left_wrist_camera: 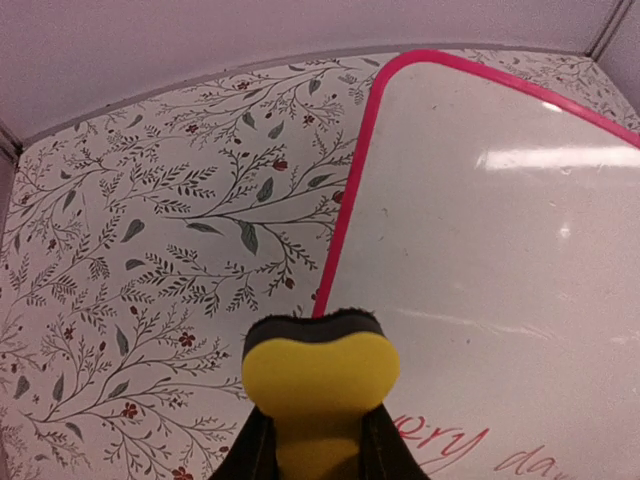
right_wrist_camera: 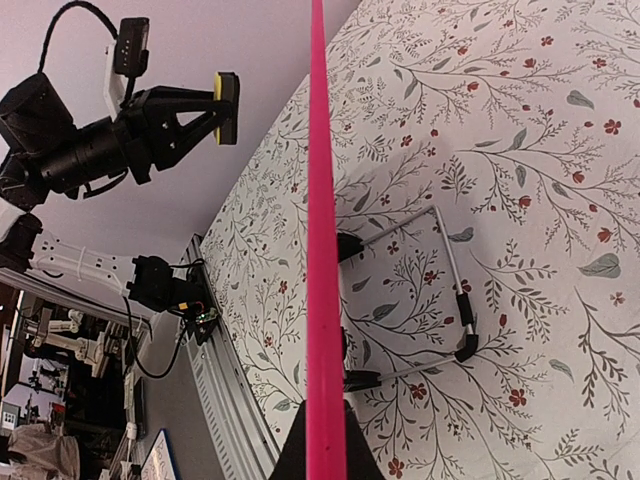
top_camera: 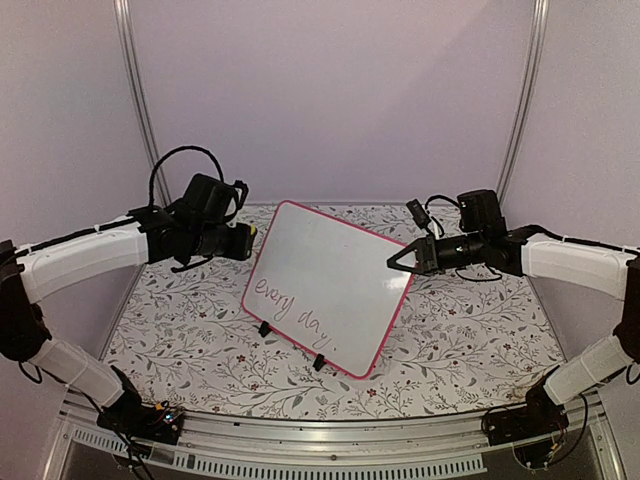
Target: Erase the whiteboard
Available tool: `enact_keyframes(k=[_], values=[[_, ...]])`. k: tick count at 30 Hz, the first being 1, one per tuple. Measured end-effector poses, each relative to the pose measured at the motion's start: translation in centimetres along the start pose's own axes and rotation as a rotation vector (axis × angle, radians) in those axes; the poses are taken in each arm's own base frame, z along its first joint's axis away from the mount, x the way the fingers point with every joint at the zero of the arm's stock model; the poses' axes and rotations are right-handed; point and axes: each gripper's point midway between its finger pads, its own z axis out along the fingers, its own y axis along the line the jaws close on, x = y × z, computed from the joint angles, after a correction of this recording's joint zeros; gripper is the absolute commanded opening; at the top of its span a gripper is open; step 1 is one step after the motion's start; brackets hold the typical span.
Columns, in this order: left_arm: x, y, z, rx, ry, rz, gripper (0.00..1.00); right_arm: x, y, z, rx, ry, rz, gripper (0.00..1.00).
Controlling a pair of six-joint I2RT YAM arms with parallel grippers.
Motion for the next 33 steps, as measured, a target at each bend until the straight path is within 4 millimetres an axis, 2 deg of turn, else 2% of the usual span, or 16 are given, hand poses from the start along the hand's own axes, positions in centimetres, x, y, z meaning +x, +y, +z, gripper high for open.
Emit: enact_keyframes(k=[2, 4, 9, 13, 17, 22, 27, 33], values=[[-1.5, -0.2, 0.1, 0.017, -0.017, 0.03, 0.0, 0.0, 0.0, 0.0, 0.001, 0.0, 0.0, 0.0], [-2.0, -0.6, 0.5, 0.037, -0.012, 0.073, 0.0, 0.0, -0.1, -0.1, 0.002, 0.0, 0.001, 0.0], [0.6, -1.6, 2.5, 0.09, 0.082, 0.181, 0.0, -0.1, -0.2, -0.3, 0.006, -0.002, 0.006, 0.0], [2.2, -1.4, 3.2, 0.123, 0.148, 0.235, 0.0, -0.1, -0.3, -0.3, 0.008, -0.003, 0.007, 0.0], [2.6, -0.6, 3.8, 0.124, 0.187, 0.268, 0.0, -0.1, -0.3, -0.3, 0.008, -0.003, 0.007, 0.0], [2.9, -0.6, 4.2, 0.138, 0.185, 0.298, 0.0, -0.1, -0.3, -0.3, 0.009, -0.003, 0.007, 0.0], [4.9, -0.7, 4.3, 0.169, 0.207, 0.303, 0.0, -0.1, -0.3, -0.3, 0.009, -0.003, 0.004, 0.0], [4.7, -1.0, 4.3, 0.19, 0.198, 0.297, 0.0, -0.1, -0.4, -0.3, 0.01, -0.003, 0.001, 0.0]])
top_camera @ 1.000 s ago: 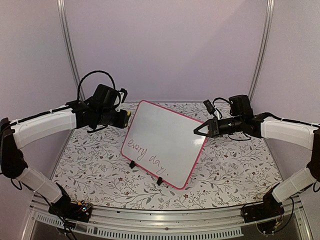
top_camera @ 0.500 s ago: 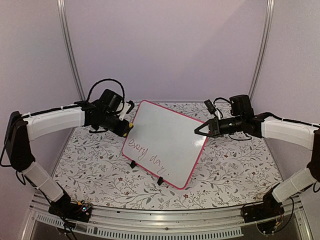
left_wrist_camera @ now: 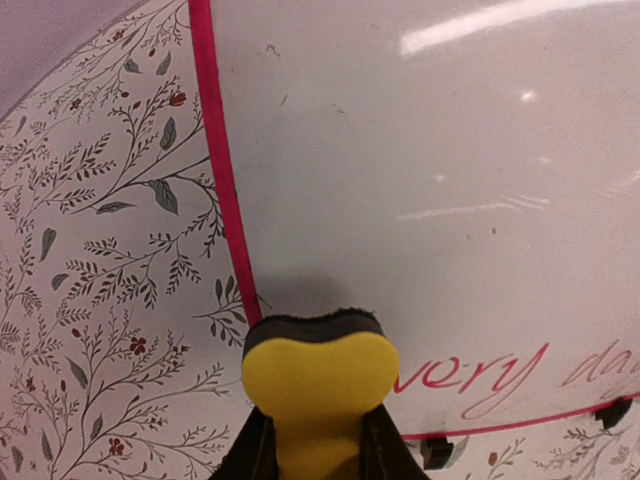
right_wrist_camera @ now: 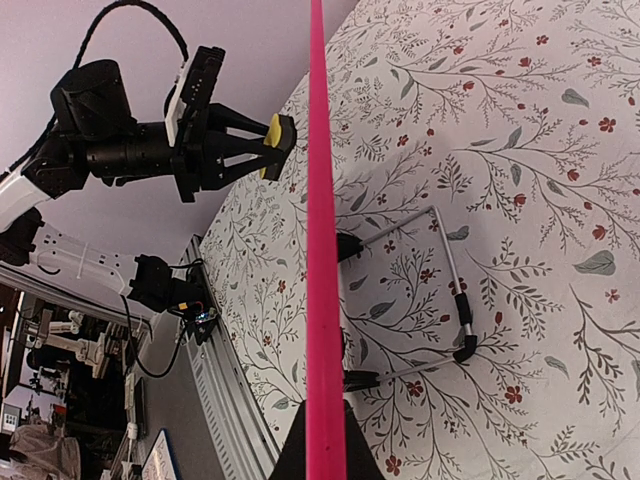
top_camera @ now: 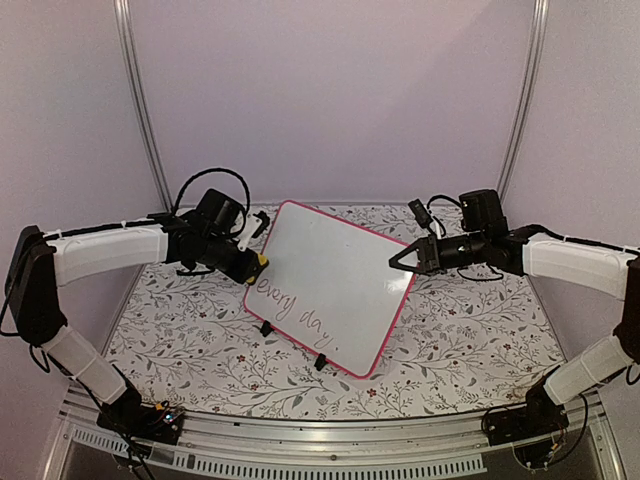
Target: Erase the whiteboard
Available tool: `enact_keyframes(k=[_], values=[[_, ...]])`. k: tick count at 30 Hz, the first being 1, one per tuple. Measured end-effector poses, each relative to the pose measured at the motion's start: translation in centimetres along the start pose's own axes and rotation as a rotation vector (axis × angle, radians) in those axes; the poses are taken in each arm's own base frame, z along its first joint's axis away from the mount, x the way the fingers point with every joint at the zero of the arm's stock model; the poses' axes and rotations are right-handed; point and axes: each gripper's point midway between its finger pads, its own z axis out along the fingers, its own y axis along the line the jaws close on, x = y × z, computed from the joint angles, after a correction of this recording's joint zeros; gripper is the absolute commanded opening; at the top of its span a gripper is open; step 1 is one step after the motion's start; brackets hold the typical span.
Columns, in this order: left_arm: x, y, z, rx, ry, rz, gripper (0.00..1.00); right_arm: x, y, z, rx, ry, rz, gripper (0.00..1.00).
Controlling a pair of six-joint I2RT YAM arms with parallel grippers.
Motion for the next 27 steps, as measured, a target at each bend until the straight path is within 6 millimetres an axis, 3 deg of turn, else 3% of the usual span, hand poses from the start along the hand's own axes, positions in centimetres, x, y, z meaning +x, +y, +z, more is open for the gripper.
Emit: enact_keyframes(k=[27], values=[[0.0, -0.75, -0.01, 0.044, 0.0, 0.0, 0.0, 0.01, -0.55, 0.03, 0.001, 0.004, 0.003, 0.0]])
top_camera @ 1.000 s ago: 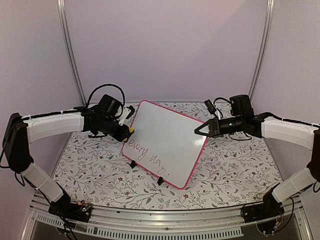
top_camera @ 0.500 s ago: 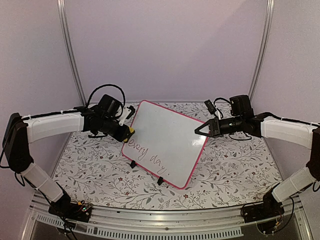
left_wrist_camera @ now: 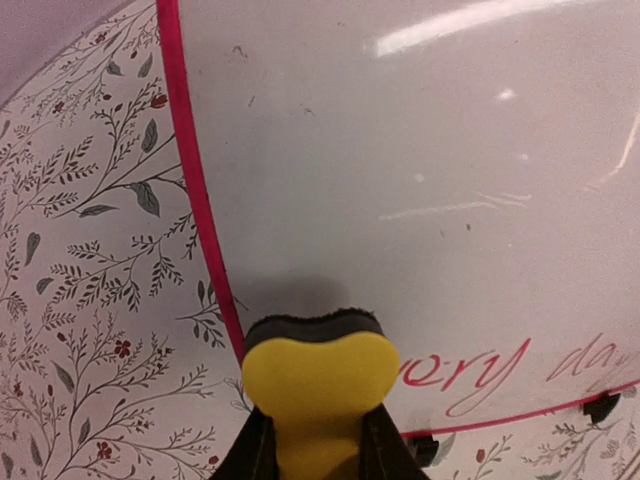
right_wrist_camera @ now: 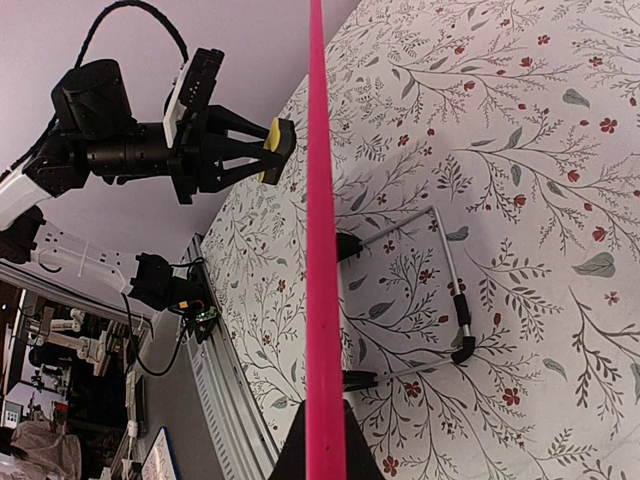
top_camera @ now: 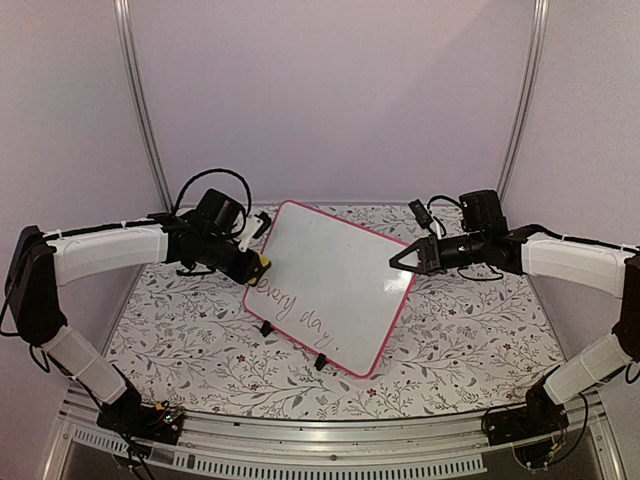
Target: Erase the whiteboard
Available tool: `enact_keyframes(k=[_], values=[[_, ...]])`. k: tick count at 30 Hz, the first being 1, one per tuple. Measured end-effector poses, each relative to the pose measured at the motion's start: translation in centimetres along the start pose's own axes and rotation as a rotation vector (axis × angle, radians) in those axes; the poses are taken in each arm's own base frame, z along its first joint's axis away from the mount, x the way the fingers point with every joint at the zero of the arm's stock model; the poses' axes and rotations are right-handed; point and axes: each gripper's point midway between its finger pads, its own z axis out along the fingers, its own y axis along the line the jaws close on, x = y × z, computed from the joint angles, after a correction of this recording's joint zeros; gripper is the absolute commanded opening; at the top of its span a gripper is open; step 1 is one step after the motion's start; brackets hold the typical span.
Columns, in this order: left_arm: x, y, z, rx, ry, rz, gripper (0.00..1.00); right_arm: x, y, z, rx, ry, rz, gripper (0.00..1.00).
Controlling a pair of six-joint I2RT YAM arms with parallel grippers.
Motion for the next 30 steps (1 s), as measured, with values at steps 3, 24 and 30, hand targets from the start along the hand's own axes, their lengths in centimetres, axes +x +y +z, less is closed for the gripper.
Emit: enact_keyframes(k=[3, 24, 30], values=[[0.0, -0.2, 0.0, 0.01, 0.0, 0.0, 0.0, 0.0, 0.0, 0.0, 0.0, 0.0, 0.0, 0.0], [1.3, -0.3, 1.7, 0.019, 0.057, -0.001, 0.0, 0.0, 0.0, 0.0, 0.0, 0.0, 0.0, 0.0], [1.9, -0.3, 2.4, 0.018, 0.081, -0.003, 0.0, 0.0, -0.1, 0.0, 0.002, -0.001, 0.005, 0.0]])
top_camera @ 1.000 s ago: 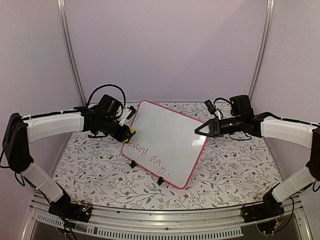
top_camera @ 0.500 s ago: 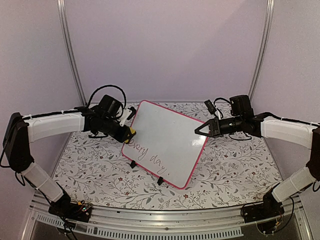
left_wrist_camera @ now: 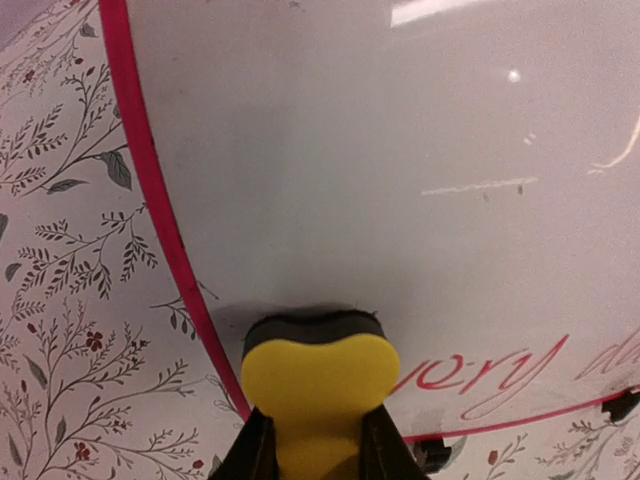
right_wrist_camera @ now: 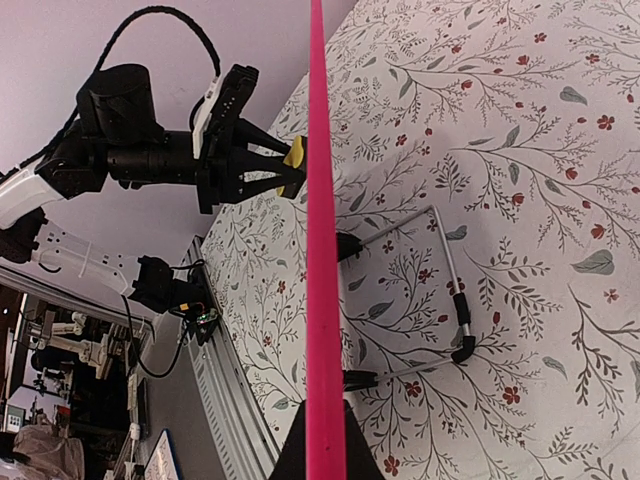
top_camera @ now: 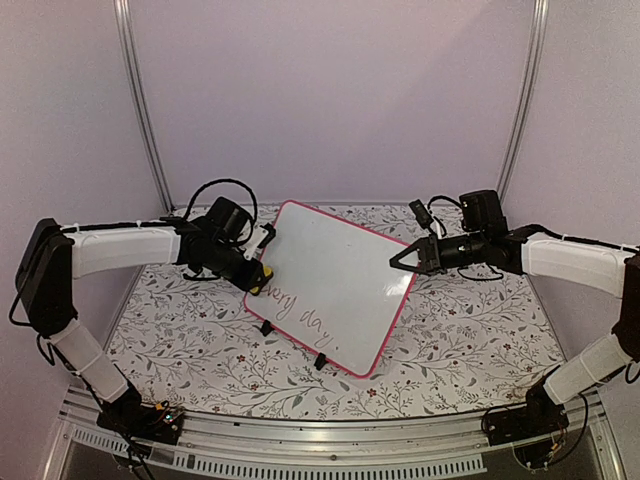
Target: Erase the whiteboard
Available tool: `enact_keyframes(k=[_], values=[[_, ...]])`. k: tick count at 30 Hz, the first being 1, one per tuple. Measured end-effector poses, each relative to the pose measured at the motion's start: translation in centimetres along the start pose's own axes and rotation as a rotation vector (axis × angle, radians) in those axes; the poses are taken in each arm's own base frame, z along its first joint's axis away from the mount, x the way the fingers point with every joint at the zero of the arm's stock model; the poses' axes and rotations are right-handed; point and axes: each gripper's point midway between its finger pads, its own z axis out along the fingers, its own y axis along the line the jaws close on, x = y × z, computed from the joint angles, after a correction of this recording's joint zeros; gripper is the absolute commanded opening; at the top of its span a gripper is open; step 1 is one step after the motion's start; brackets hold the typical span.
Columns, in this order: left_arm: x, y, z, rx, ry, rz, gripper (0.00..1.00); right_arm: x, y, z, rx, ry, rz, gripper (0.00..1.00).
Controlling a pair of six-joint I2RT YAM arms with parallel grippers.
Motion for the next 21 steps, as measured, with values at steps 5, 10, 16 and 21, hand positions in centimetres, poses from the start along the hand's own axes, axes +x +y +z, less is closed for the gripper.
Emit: enact_keyframes(k=[5, 10, 16, 21], values=[[0.0, 0.0, 0.2, 0.001, 0.004, -0.005, 0.0, 0.0, 0.0, 0.0, 0.001, -0.001, 0.002, 0.0], [0.9, 0.0, 0.8, 0.001, 0.043, -0.022, 0.0, -0.1, -0.1, -0.1, 0.003, -0.003, 0.007, 0.0], [2.4, 0.0, 1.6, 0.0, 0.103, -0.044, 0.0, -0.3, -0.3, -0.2, 0.005, -0.009, 0.01, 0.0], [3.2, -0.1, 2.0, 0.003, 0.139, -0.052, 0.0, -0.3, -0.3, -0.2, 0.005, -0.012, 0.008, 0.0]])
